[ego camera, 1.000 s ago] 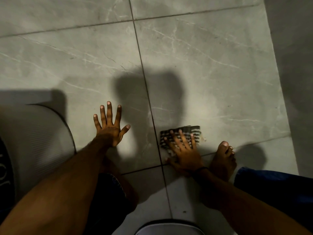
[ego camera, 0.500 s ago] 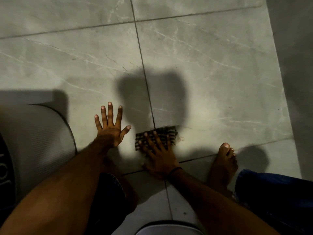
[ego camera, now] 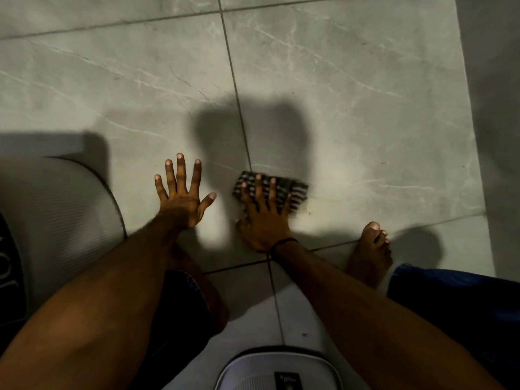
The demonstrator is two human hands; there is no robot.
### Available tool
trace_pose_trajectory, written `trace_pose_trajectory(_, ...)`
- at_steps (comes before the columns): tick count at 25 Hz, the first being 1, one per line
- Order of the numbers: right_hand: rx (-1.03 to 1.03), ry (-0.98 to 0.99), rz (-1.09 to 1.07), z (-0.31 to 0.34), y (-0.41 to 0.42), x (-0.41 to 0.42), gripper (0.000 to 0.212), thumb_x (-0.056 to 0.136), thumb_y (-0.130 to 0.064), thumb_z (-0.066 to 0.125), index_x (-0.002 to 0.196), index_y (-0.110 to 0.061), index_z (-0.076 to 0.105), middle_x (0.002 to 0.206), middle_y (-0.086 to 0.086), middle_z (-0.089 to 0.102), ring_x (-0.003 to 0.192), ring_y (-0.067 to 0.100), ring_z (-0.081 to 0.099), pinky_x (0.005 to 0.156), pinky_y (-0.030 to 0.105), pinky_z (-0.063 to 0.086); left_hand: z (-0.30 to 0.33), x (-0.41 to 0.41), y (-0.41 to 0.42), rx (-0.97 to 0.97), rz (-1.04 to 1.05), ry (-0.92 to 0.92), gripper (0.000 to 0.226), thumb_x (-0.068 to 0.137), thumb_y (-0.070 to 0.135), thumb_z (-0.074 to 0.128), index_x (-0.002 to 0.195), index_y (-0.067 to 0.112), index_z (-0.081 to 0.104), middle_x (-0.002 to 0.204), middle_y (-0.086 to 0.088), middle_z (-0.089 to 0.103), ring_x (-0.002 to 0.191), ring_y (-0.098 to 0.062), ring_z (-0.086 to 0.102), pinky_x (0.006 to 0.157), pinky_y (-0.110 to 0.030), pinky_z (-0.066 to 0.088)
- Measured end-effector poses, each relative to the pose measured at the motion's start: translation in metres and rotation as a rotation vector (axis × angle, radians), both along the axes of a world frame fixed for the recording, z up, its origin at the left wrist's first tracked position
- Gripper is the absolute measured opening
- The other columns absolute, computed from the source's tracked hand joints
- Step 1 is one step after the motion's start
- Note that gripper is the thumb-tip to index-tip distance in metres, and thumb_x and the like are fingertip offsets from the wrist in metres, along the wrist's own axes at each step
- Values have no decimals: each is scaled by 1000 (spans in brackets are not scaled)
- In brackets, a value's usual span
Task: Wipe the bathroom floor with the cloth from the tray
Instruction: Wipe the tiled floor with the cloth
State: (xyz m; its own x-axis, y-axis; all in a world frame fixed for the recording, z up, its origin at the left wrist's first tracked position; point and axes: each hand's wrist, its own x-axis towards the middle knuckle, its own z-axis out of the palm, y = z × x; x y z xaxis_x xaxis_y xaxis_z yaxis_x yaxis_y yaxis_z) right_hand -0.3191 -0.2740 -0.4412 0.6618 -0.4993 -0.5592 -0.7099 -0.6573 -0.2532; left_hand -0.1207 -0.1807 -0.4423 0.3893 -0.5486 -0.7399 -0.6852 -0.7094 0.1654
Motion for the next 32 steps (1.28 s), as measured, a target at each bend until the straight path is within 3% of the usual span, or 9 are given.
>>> trace_pose_trajectory(4, 4, -175, 314, 7, 6, -41, 73, 90, -47, 57, 157, -35, 31, 171, 3, 16, 157, 34, 8, 121, 69, 11, -2, 1, 1, -8, -5, -7, 85, 86, 78, 9, 137, 41, -47, 138, 1, -63, 131, -25, -55, 112, -57, -27)
trace_pose_trajectory(7, -28, -171, 90, 8, -17, -83, 66, 91, -43, 57, 154, -36, 37, 170, -1, 19, 157, 26, 7, 123, 65, 14, -4, 0, 2, -11, -1, -21, 86, 79, 80, 2, 137, 40, -47, 139, 1, -62, 131, -25, -54, 112, -57, -26)
trace_pose_trajectory(11, -57, 19, -266, 8, -26, -56, 75, 97, -46, 46, 161, -35, 10, 172, 3, -7, 157, 31, -13, 122, 66, -6, -8, -1, 3, -31, -1, -42, 86, 80, 79, 3, 141, 39, -43, 146, -2, -56, 137, -28, -48, 115, -59, -23)
trace_pose_trajectory(17, 33, -89, -144, 16, 20, 8, 74, 94, -17, 49, 161, -29, 19, 173, 4, 1, 157, 37, -10, 123, 68, 5, -13, -1, 4, -60, 2, -64, 86, 80, 78, 2, 139, 38, -45, 146, -2, -56, 138, -28, -48, 115, -59, -22)
trace_pose_trajectory(23, 37, -171, -294, 33, -10, 26, 48, 97, -12, 49, 144, -19, 55, 146, 19, 57, 132, 44, 53, 102, 50, 49, -10, -6, 3, -79, -12, -113, 86, 90, 73, 14, 148, 33, -35, 152, -7, -48, 147, -34, -37, 119, -60, -17)
trace_pose_trajectory(26, 139, -323, -536, 46, -27, 24, 41, 88, -12, 59, 127, -21, 71, 123, 14, 74, 113, 35, 67, 99, 39, 52, 4, -25, -4, -146, 37, -237, 86, 98, 59, 33, 161, 20, -11, 166, -18, -23, 153, -40, -20, 119, -59, -14)
trace_pose_trajectory(28, 176, -332, -686, 53, -34, 26, 30, 86, -20, 69, 115, -20, 77, 113, 9, 78, 108, 29, 71, 96, 35, 55, 24, -48, -17, -285, 173, -257, 66, 94, 38, 53, 150, 7, 37, 160, -28, 25, 149, -48, 22, 121, -55, 16)
trace_pose_trajectory(30, 259, -295, -914, 55, -39, 28, 24, 81, -27, 80, 104, -18, 81, 105, 6, 81, 102, 26, 73, 92, 34, 58, 42, -80, -36, -483, 446, -57, 33, 95, 25, 55, 118, 3, 65, 126, -27, 59, 119, -43, 55, 95, -40, 42)
trace_pose_trajectory(32, 435, -272, -1185, 59, -44, 30, 23, 79, -18, 83, 102, -15, 81, 107, 9, 80, 104, 26, 73, 97, 36, 58, 62, -110, -54, -508, 801, 289, 30, 102, 27, 52, 112, 3, 68, 111, -21, 69, 107, -36, 65, 80, -31, 45)
